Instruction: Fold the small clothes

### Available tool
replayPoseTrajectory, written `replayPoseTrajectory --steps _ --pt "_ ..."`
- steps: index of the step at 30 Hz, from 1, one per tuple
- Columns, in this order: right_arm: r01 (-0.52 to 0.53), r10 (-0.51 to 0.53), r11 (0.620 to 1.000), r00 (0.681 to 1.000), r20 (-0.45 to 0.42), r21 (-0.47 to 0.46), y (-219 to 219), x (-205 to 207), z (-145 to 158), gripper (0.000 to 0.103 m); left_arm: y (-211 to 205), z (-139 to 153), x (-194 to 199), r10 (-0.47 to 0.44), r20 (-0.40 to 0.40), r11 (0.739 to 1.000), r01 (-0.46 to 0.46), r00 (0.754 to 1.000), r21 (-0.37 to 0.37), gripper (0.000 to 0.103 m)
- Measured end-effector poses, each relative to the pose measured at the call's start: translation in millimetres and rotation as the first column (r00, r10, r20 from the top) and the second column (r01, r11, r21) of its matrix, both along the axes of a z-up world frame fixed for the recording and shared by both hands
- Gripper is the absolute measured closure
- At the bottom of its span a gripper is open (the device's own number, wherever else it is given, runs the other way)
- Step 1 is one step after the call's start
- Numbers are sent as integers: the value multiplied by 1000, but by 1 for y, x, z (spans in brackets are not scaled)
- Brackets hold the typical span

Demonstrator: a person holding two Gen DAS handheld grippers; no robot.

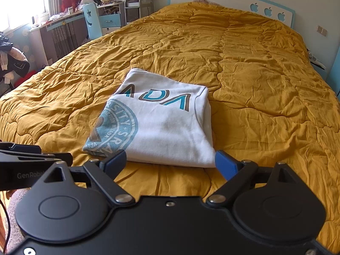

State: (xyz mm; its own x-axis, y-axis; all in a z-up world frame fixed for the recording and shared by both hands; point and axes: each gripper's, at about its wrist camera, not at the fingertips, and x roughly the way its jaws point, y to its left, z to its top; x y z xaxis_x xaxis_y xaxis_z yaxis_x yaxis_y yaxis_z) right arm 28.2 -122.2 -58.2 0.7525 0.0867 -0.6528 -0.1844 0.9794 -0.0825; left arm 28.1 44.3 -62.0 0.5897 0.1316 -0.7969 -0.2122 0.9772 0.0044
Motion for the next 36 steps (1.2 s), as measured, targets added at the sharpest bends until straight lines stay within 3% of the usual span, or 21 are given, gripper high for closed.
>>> replayPoseTrajectory --steps 36 --pt "-2 1 1000 1000 -15 -10 -3 -4 -6 11 -1 -2 2 -11 -18 1000 11 1000 -7 42"
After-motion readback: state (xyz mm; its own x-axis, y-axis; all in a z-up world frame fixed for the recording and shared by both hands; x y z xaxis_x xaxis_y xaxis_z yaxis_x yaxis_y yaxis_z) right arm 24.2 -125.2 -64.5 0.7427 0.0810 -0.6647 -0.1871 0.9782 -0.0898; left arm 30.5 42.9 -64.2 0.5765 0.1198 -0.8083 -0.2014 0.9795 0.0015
